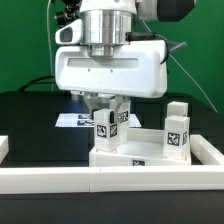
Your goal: Assemble square table
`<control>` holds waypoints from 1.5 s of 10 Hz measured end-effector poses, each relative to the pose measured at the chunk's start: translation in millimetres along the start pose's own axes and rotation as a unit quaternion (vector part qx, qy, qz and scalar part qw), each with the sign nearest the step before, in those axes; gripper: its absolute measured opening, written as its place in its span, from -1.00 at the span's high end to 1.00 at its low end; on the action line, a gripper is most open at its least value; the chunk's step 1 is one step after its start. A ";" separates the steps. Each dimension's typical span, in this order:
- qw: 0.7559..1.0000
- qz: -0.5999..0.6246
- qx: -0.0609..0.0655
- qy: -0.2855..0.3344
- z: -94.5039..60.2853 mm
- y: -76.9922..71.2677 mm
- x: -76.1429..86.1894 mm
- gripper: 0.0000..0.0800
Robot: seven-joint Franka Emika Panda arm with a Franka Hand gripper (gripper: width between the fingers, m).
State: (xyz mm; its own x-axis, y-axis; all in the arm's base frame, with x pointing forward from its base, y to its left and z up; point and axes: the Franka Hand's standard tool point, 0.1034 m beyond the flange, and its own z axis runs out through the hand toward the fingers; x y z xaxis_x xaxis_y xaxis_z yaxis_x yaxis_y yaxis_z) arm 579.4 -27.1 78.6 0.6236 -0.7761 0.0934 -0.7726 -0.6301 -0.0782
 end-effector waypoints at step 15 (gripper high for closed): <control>0.862 0.507 -0.013 -0.014 2.2 -7.0 -15.4 -0.17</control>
Offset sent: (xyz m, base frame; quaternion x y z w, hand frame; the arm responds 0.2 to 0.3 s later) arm -0.0087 -0.0049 -0.0118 -0.0429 0.0302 0.1678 0.9844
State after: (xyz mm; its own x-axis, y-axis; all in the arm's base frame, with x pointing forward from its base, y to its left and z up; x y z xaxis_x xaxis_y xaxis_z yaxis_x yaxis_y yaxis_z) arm 575.4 -10.7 75.5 -0.3716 -0.9278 -0.0344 -0.9240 0.3732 -0.0840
